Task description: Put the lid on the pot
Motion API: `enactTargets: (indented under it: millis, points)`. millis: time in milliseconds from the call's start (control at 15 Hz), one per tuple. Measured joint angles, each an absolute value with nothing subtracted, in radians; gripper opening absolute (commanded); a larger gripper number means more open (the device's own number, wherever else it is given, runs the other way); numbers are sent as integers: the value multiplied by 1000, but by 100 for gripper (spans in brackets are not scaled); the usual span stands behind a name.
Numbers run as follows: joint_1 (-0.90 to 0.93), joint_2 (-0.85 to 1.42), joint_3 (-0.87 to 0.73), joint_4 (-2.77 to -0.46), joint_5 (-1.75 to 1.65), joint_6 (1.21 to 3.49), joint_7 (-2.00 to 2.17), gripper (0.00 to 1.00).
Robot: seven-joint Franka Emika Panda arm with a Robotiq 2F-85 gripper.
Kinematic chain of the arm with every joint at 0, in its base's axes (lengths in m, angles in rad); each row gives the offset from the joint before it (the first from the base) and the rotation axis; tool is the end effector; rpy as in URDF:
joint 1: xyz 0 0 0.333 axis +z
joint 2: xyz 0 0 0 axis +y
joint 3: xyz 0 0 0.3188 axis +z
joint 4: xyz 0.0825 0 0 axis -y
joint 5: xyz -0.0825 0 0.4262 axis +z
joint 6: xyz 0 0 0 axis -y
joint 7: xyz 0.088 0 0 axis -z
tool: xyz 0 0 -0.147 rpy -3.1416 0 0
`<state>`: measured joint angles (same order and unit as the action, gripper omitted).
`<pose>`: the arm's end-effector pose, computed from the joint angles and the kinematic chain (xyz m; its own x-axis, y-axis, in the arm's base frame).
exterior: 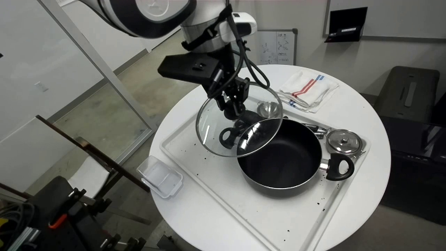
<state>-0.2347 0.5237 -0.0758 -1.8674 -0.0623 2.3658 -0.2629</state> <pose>0.6339 -0.2057 0.1643 0.9989 0.0054 -0.0466 0.0087 -0.9975 0.0706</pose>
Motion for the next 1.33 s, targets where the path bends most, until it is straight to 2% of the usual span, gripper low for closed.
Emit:
enactTargets:
  millis: [1333]
  points:
    - [-313,859,-127,-1441,-3,2168,-49,25]
